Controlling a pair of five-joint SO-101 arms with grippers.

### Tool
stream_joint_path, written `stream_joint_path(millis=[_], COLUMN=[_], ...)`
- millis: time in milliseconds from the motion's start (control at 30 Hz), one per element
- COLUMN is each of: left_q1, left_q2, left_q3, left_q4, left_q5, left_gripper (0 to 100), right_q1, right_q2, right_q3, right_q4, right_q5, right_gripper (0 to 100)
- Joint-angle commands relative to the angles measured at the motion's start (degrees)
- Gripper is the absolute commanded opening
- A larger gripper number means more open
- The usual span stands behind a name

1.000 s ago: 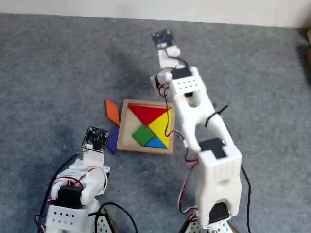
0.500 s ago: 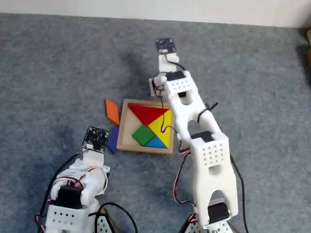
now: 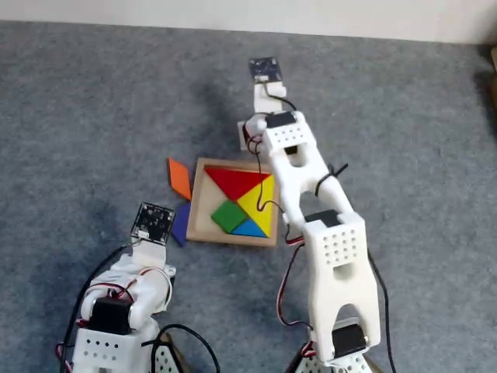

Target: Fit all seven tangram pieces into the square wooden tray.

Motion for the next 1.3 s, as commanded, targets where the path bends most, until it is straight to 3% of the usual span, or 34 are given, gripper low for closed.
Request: stream_joint_path(millis=[0,267,467,733,833,1000,1267], left_q1=[-0.5,-0.5,-0.5,-0.5,-0.5,-0.5,-0.5], left_q2=[-1.9,-1.9,-1.9,-1.9,-1.9,-1.9,-1.9], left_q3=[1.1,1.1,1.1,1.1,1.1,1.1,1.1], left_q4=[0.3,0.3,0.3,0.3,0.3,0.3,0.3], left_q5=[-0.4,-0.4,-0.4,-0.4,-0.4,-0.4,-0.4], left_gripper=[1,1,1,1,1,1,1], right_q1=[-0.3,-0.8,-1.1,0.0,0.7,0.7,2.2], right_q2=[-1.5,-1.4,0.7,4.1,4.0,3.7,-3.4], right_q3=[-3.9,-3.7,-1.5,-1.0,-1.0,-1.0,-1.0], right_q4=[-1.4,-1.5,-7.1,-6.9,-4.9,-0.7,9.2], right_q5=[-0.4,-0.4,-0.3,-0.1,0.4,9.7,12.4], right_gripper=[27.1,27.1,26.9,8.3,6.0,0.3,0.5])
